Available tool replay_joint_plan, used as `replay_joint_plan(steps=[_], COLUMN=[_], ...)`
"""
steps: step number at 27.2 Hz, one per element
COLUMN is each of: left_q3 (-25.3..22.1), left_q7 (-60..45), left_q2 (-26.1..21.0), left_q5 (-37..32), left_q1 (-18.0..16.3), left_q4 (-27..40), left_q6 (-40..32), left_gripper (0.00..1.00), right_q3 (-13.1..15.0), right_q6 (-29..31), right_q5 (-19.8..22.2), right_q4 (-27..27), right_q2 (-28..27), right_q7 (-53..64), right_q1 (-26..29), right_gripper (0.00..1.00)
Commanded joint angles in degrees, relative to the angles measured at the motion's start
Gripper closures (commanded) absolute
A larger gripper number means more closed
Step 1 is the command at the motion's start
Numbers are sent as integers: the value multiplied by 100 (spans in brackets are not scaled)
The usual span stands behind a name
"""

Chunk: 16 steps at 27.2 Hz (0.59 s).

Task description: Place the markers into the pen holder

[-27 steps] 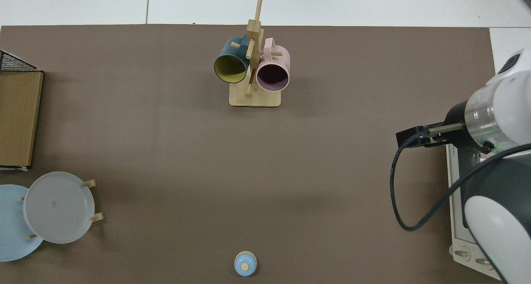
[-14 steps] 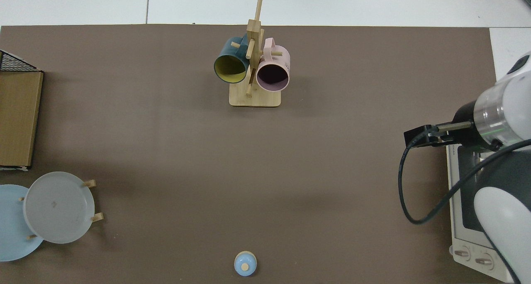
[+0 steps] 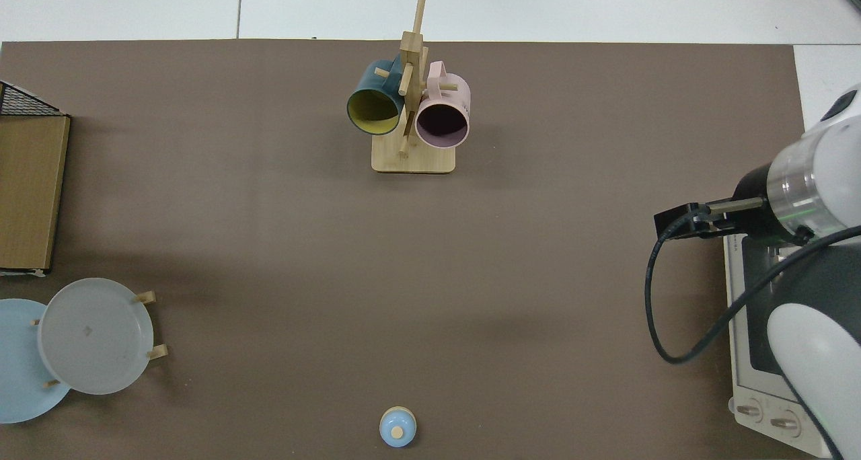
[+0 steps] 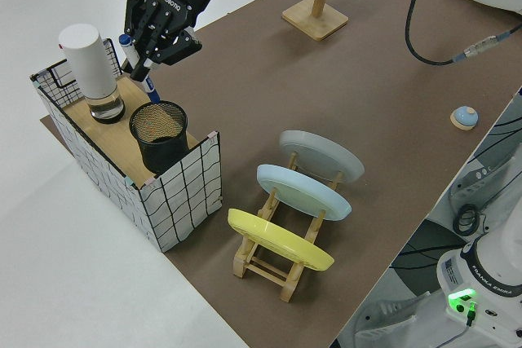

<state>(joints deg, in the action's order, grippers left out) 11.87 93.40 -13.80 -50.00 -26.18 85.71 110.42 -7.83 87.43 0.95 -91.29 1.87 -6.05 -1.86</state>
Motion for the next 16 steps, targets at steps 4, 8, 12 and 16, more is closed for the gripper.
replay_joint_plan(steps=[4,8,12,16], left_q3=[9,9,9,17], left_q7=[-199,-190,-190,-190], left_q2=[88,88,114,149], left_q5=[-124,-124,-106,-53], left_q1=[-265,-282,-291,-291], left_q4=[481,552,622,771], left_q6=[576,612,621,621], left_gripper=[100,100,100,100], right_q3=[-61,-61,-61,-61], right_q6=[-60,-60,-60,-60], right_q5=[-103,-103,-103,-103], right_q4=[-126,-126,-126,-126], right_q2=[138,138,138,138], right_q7=[166,166,157,166], right_q1=[125,125,125,133], right_gripper=[0,0,0,0])
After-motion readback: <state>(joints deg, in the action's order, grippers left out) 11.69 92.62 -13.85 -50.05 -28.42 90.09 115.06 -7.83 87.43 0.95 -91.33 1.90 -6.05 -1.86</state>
